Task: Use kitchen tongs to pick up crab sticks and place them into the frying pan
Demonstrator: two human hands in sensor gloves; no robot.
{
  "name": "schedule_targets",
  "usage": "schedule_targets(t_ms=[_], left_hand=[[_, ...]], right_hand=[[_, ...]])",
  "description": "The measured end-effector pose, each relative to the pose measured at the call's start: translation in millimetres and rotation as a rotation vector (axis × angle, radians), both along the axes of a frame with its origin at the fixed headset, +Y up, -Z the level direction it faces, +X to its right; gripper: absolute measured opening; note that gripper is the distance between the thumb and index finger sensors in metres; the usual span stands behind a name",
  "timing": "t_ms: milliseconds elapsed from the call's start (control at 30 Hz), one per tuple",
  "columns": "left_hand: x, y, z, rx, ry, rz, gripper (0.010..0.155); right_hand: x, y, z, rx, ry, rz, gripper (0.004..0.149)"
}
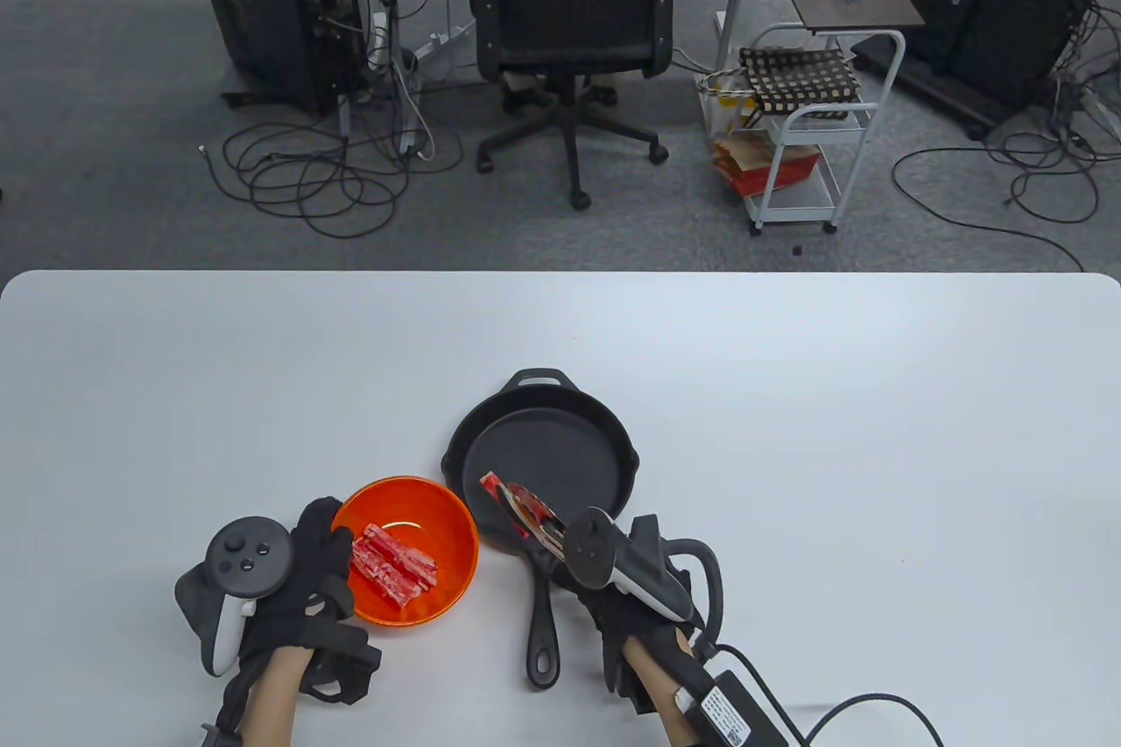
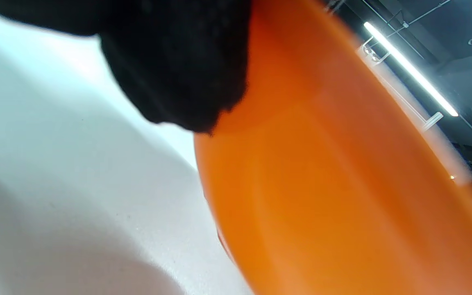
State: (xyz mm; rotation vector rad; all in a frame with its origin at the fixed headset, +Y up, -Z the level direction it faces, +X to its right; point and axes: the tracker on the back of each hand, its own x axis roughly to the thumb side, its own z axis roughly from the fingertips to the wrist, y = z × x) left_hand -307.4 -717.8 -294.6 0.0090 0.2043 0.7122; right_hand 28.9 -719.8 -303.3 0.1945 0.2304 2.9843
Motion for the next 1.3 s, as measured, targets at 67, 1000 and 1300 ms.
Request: schedule_targets(t_ms=[67,1000,1300], left_hand=[[-0.1,0.1,0.0,-0.001,0.001,0.002,0.052],[2.2,-0.2,0.0,-0.009,-0.004,-0.002,0.052],[2.8,-0.2,-0.2,-0.009,-0.011,-0.001,0.052]], right_hand=[[-3.1,-0.3,0.3,-0.004,0.01,0.01,0.062],[-6.6,-2.0,0.1,0.001,0.011,0.083,0.064],[-6.1,25.1,27.3,0.148,0.051,-0.025,0.065]])
